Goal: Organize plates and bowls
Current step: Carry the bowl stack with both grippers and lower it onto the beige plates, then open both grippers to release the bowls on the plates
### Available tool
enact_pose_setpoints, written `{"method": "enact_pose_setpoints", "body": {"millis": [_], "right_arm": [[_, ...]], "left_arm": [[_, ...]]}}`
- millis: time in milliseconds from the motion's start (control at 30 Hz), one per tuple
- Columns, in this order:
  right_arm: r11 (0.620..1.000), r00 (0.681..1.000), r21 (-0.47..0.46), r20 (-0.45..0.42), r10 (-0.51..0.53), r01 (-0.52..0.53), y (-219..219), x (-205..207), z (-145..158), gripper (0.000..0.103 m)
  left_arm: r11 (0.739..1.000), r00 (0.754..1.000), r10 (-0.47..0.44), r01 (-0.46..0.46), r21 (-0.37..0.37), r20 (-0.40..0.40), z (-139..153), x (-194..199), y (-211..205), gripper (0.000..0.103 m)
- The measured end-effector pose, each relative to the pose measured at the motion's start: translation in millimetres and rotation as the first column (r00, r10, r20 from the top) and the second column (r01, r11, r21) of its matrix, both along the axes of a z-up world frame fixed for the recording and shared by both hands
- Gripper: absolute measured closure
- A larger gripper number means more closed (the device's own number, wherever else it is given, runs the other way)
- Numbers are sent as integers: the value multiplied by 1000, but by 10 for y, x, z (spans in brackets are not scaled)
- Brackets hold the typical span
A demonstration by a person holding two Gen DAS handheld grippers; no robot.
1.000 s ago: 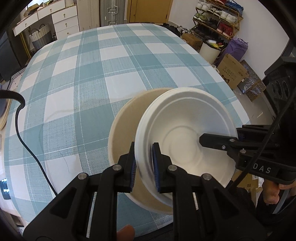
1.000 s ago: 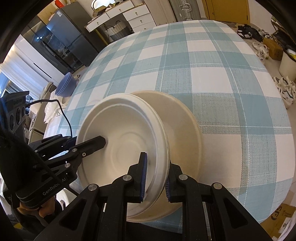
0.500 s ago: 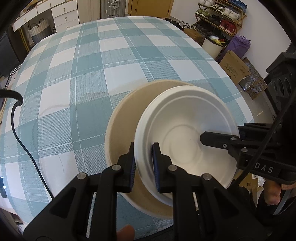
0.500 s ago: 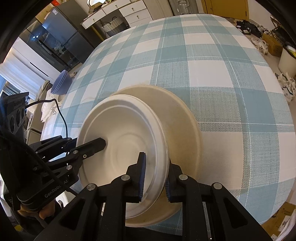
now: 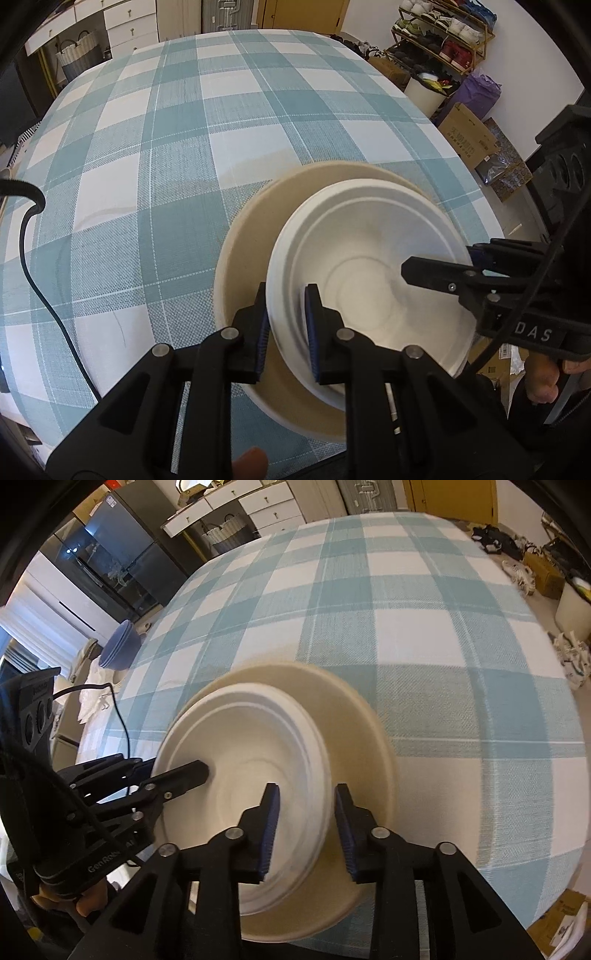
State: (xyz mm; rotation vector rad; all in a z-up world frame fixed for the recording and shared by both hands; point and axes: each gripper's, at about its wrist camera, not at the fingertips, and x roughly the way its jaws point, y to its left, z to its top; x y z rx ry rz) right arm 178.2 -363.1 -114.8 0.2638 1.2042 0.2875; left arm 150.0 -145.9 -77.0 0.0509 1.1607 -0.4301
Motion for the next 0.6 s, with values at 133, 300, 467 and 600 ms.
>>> {"method": "enact_pose_setpoints", "body": {"millis": [133,300,467,600], "right_arm": [[1000,1000,3,12,-5,5,-30,-29,46,71],[1000,999,-15,49,-7,7,-54,-74,152,61],[1000,998,-10,68,-16,17,-106,-122,220,59],[1000,996,-7,91,-17,18,-133,-181,272,58]], "left_arm": [[1000,1000,5,-5,0,6,20,-5,21,88],[1000,1000,14,-13,-10,22,92,-44,76,81],[999,999,24,-23,-23,36,155,-85,135,80],[999,998,34,-32,-30,52,201,-138,176,78]]}}
